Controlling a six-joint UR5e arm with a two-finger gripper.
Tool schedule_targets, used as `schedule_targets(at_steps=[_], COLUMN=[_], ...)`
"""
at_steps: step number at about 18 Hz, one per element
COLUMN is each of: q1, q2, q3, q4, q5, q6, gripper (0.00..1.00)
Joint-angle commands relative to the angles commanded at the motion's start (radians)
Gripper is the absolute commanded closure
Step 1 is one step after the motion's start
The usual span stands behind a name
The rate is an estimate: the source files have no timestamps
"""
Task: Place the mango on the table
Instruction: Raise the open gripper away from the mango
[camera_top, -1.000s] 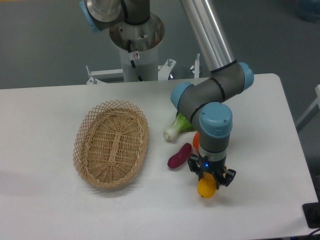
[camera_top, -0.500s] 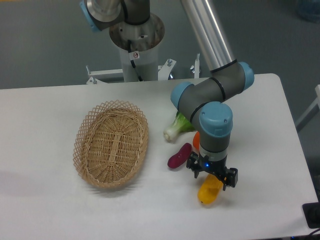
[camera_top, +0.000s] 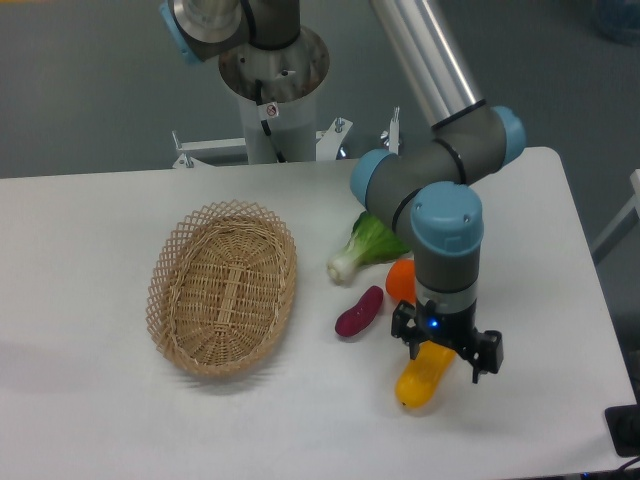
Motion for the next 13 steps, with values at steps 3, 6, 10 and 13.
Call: schedule_targets(at_steps=[3, 6, 10, 13], q1=[0.035, 0.069, 0.109, 0.14], q2=[0.051, 0.091, 0.114, 0.141], q3=[-0.003, 0.0, -0.002, -0.008], q4=[-0.078, -0.178, -0.24, -0.246], q5=[-0.005, -0.006, -0.015, -0.058], q6=[0.095, 0.179, 0.264, 0.287], gripper=[0.0, 0.0, 0.0, 0.0])
